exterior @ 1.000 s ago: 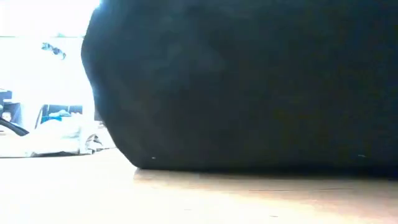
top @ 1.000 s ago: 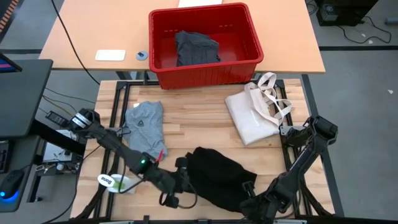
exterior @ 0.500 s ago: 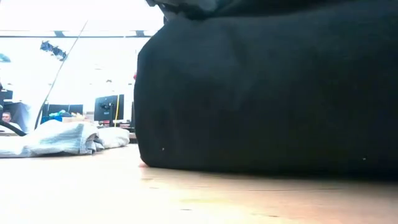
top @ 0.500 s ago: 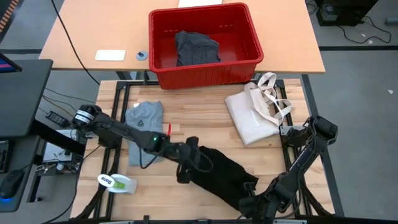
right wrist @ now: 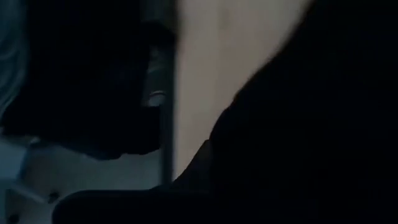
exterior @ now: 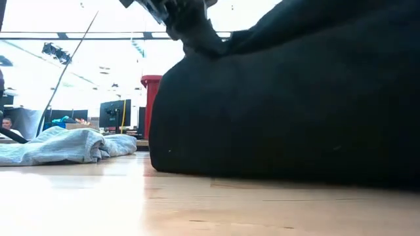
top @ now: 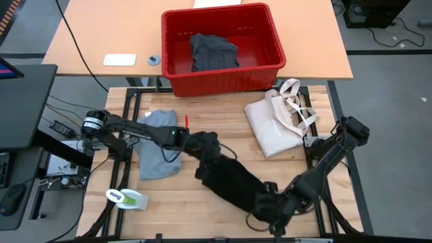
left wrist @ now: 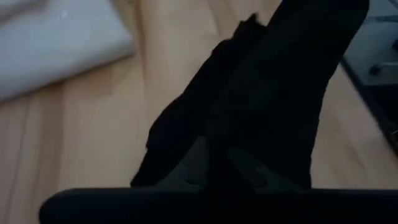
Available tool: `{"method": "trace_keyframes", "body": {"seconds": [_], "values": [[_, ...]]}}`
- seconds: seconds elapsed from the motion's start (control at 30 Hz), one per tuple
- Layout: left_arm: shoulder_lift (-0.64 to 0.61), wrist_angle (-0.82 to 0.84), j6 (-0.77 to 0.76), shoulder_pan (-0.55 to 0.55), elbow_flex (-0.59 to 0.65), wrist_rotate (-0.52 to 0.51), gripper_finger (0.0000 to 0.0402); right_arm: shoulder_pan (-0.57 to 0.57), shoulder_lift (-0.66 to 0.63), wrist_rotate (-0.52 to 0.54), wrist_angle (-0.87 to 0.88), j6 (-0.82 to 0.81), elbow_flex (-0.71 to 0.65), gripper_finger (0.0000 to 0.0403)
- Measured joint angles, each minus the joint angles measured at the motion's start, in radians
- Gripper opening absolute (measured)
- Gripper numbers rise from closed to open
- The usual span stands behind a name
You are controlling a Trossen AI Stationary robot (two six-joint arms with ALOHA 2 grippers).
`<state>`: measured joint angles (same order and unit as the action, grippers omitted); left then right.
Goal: Fold Laundry from Bin
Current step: Fold the black shirt
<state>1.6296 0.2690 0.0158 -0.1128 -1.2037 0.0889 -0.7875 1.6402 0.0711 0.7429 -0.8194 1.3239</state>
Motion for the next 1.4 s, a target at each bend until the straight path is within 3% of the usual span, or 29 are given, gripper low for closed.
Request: {"method": "trace_keyframes", "body": {"seconds": [0.27,0.43,0.6,0.9,1.4], "values": [[0.04,0.042,0.062,0.078,0.0,0.027,0.0031,0.104,0.01,-0.09,0.035,-0.09,-0.017,0.0015],[0.068,0.029,0.133,0.111,0.0,0.054,0.0032,0.155,0.009,-0.216,-0.022,-0.087,-0.068,0.0015],[0.084,0.019,0.182,0.168,-0.001,0.165,0.0032,0.209,0.01,-0.331,-0.109,-0.055,-0.122,0.0015],[0.143,0.009,0.232,0.253,0.0,0.28,0.0032,0.317,0.002,-0.434,-0.145,0.078,-0.171,0.0015],[0.25,-0.024,0.261,0.309,0.0,0.288,0.0032,0.476,-0.032,-0.621,-0.326,0.168,-0.379,0.0015]]}}
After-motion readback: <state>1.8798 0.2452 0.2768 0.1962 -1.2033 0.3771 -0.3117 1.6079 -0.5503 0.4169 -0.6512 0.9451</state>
